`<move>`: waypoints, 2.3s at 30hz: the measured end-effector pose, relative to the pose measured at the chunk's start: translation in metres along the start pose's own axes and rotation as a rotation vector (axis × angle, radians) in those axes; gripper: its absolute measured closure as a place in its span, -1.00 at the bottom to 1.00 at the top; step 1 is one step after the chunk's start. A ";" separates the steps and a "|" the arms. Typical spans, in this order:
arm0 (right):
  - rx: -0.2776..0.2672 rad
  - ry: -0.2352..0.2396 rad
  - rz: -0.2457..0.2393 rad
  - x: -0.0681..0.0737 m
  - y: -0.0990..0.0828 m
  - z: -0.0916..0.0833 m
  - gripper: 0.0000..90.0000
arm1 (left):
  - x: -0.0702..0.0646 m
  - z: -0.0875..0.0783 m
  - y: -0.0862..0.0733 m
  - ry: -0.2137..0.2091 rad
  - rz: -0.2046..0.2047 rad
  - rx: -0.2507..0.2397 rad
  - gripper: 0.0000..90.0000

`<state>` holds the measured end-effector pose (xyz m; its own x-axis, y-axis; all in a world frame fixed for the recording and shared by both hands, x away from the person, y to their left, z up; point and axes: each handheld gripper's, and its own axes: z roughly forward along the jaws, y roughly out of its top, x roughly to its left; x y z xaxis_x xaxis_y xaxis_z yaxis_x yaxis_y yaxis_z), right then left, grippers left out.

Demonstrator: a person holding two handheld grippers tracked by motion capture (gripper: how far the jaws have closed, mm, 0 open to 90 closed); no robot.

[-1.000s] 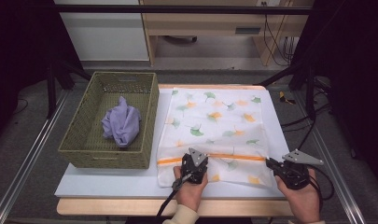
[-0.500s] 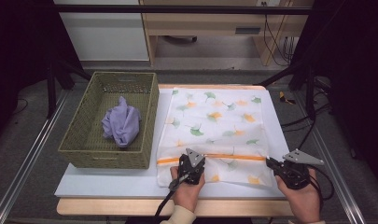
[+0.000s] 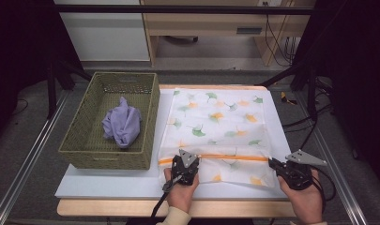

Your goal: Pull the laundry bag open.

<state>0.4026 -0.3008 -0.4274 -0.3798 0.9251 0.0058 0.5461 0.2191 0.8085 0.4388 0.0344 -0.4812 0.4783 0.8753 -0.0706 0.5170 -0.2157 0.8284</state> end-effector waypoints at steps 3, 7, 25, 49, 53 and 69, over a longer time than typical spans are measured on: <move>-0.002 -0.003 0.006 -0.003 -0.001 -0.001 0.92 | 0.005 -0.001 0.001 0.003 -0.004 0.002 1.00; -0.001 -0.006 0.005 -0.003 -0.001 0.000 0.92 | 0.006 -0.003 0.000 0.004 0.005 -0.001 1.00; 0.008 -0.017 0.009 -0.005 -0.002 0.000 0.92 | 0.022 -0.015 -0.010 0.033 -0.020 -0.012 1.00; 0.021 -0.038 0.013 -0.009 -0.004 0.003 0.91 | 0.035 -0.038 -0.019 0.050 -0.048 -0.050 1.00; 0.022 -0.039 0.011 -0.009 -0.004 0.003 0.91 | 0.038 -0.040 -0.022 0.049 -0.060 -0.052 1.00; 0.045 -0.051 0.013 -0.011 -0.006 0.007 0.91 | 0.052 -0.044 -0.033 0.065 -0.098 -0.056 1.00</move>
<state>0.4087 -0.3102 -0.4362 -0.3345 0.9423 -0.0145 0.5846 0.2196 0.7810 0.4153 0.1062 -0.4881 0.3795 0.9177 -0.1177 0.5178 -0.1053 0.8490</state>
